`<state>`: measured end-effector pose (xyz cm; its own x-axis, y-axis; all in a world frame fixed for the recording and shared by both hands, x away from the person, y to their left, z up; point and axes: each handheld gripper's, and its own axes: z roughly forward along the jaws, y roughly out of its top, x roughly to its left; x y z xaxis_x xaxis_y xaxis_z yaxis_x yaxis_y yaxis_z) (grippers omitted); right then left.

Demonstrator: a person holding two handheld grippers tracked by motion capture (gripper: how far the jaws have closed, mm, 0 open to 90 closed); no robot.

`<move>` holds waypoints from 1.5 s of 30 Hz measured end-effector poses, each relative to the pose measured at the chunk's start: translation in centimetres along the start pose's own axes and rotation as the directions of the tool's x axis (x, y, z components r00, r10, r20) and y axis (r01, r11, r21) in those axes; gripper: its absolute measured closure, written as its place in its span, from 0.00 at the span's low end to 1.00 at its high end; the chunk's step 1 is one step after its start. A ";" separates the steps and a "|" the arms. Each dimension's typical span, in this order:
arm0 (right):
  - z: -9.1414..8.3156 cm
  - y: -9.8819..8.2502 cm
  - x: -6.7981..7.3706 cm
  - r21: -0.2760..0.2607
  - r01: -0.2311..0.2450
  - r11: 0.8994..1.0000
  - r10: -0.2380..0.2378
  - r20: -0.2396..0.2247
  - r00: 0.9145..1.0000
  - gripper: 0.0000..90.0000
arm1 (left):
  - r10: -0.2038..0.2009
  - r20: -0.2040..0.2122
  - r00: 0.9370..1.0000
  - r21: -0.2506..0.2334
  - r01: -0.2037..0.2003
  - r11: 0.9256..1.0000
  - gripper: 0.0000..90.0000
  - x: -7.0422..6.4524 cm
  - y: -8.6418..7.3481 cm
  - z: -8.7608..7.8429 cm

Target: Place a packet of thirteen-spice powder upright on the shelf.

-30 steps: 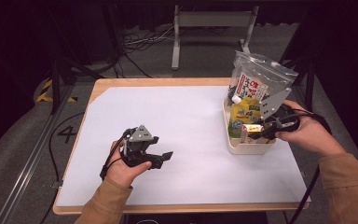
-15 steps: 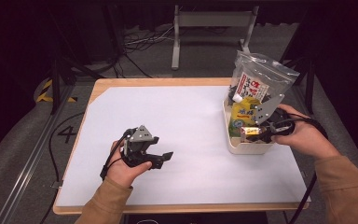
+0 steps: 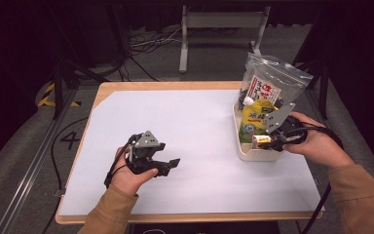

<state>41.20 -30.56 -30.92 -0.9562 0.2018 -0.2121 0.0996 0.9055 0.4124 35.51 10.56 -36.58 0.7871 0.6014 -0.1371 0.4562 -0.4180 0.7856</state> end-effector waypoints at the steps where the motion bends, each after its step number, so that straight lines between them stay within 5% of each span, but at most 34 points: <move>1: -0.1 -0.1 0.0 -0.003 -0.005 1.000 0.005 0.006 1.000 0.70 | 0.000 0.000 1.000 0.000 0.000 1.000 0.28 0.0 0.0 0.0; 16: -1.4 -0.6 0.1 -0.091 -0.040 0.995 0.047 0.080 0.996 0.53 | 0.000 0.000 1.000 0.001 0.000 1.000 0.28 0.1 0.0 0.0; 24: -2.3 -0.8 0.7 -0.178 -0.076 0.981 0.098 0.118 0.988 0.41 | 0.002 -0.010 1.000 -0.008 -0.002 1.000 0.27 0.3 -0.2 -0.3; 37: -4.1 -1.3 2.8 -0.366 -0.158 0.917 0.221 0.138 0.965 0.35 | -0.017 -0.049 0.999 -0.034 0.015 0.999 0.27 0.4 -2.0 -2.7; 40: -4.5 -1.6 3.5 -0.413 -0.201 0.888 0.275 0.127 0.953 0.34 | -0.028 -0.057 0.998 -0.043 0.025 0.999 0.27 0.5 -2.8 -3.4; 45: -4.9 -2.6 4.4 -0.449 -0.254 0.857 0.345 0.134 0.929 0.34 | -0.041 -0.066 0.997 -0.058 0.037 0.998 0.27 1.1 -3.6 -4.3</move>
<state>35.37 -33.81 -28.59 -0.8167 0.5504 -0.1735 0.2046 0.5573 0.8047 32.95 15.65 -36.97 0.7383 0.6620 -0.1291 0.4603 -0.3547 0.8138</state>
